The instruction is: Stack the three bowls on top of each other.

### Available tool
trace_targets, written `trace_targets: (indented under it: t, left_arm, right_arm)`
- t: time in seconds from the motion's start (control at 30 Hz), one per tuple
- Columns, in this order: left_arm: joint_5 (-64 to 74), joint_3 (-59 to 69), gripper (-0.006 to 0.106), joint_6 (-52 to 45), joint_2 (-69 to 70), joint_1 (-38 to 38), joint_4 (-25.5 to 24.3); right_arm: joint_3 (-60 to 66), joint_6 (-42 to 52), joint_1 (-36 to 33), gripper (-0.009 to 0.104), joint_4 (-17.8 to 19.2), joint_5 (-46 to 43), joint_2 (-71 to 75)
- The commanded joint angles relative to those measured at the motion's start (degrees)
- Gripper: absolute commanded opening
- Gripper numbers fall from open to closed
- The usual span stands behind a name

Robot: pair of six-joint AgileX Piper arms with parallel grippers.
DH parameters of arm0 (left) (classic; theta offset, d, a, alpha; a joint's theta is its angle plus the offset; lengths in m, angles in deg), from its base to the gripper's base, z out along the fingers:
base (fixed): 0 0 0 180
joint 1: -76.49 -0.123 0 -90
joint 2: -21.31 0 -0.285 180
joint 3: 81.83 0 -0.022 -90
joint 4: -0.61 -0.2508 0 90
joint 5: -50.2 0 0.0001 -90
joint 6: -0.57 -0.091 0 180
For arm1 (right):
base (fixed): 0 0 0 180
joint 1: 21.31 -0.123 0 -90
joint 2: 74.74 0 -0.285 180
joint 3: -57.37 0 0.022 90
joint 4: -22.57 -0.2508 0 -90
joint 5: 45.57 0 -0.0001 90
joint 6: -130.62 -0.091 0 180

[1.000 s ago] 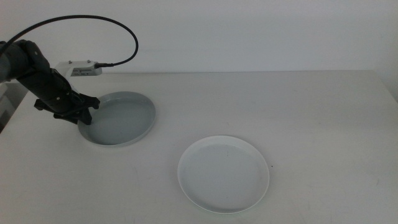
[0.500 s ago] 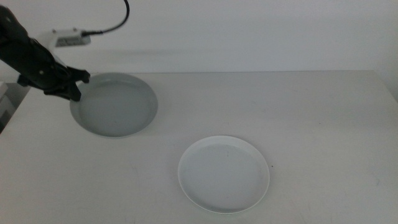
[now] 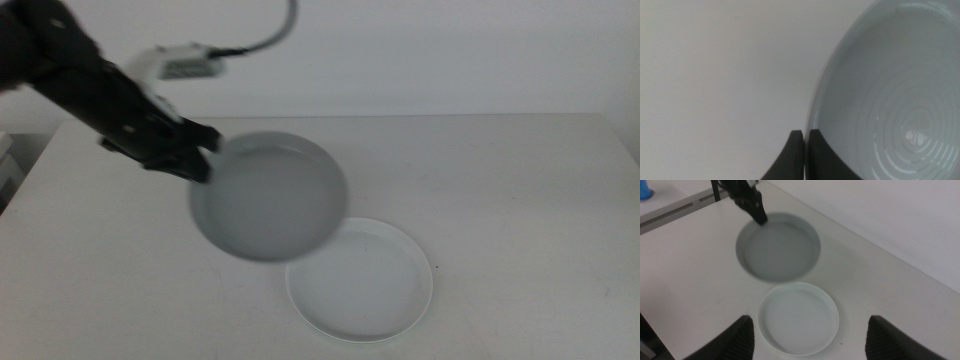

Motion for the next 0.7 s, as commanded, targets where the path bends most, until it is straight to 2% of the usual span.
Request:
trace_targets:
  t: [0.0,0.37,0.47,0.67]
  left_arm:
    - [-2.4,-0.2,0.000,1.5,2.9,3.7,2.8]
    - [-16.0,9.0,0.000,2.9,2.7,13.9,6.7]
    - [-19.1,10.1,0.000,2.9,1.4,15.1,7.3]
    - [-19.8,10.2,0.000,1.1,-2.8,15.1,11.9]
  right_arm:
    - [-1.2,0.6,0.0,0.056,-0.3,-3.9,-0.3]
    - [-1.2,0.6,0.0,0.056,-0.3,-3.9,-0.3]
    - [-1.2,0.6,0.0,0.056,-0.3,-3.9,-0.3]
    - [-1.2,0.6,0.0,0.056,-0.3,-3.9,-0.3]
